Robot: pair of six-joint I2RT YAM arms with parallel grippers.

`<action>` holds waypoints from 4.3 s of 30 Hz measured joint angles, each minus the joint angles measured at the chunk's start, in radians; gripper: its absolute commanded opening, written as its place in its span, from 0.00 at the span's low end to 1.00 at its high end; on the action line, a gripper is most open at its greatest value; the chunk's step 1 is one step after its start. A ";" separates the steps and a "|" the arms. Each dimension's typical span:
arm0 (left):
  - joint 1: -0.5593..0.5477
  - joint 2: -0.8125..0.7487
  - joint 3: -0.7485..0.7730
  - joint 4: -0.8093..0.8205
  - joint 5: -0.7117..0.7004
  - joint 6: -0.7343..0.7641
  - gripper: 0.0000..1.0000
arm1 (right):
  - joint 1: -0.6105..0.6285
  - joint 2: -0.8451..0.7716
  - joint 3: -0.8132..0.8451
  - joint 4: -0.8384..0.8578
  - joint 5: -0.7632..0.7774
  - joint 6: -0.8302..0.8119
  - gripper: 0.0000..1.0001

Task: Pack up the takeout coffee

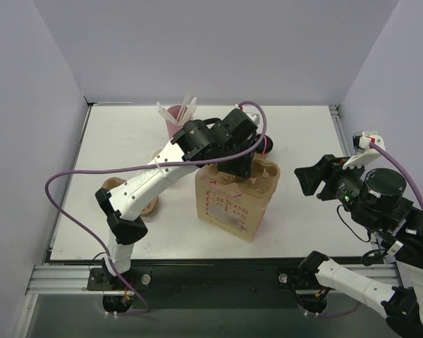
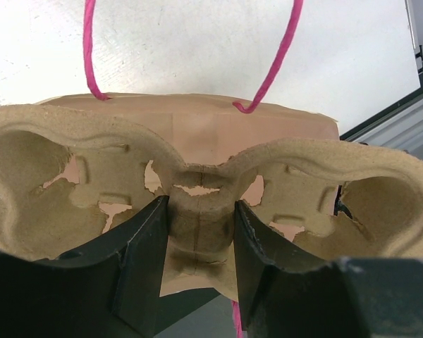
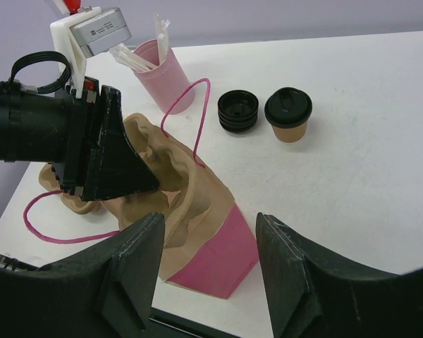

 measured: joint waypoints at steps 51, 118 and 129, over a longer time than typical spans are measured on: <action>-0.005 -0.015 -0.016 0.002 -0.019 -0.027 0.43 | 0.000 0.013 0.000 0.000 0.000 0.000 0.55; -0.010 0.059 -0.062 -0.012 -0.213 -0.076 0.40 | -0.009 0.077 -0.026 -0.008 0.029 0.109 0.51; 0.022 0.013 -0.128 -0.013 -0.214 -0.074 0.40 | -0.106 0.127 -0.192 0.000 -0.057 0.353 0.39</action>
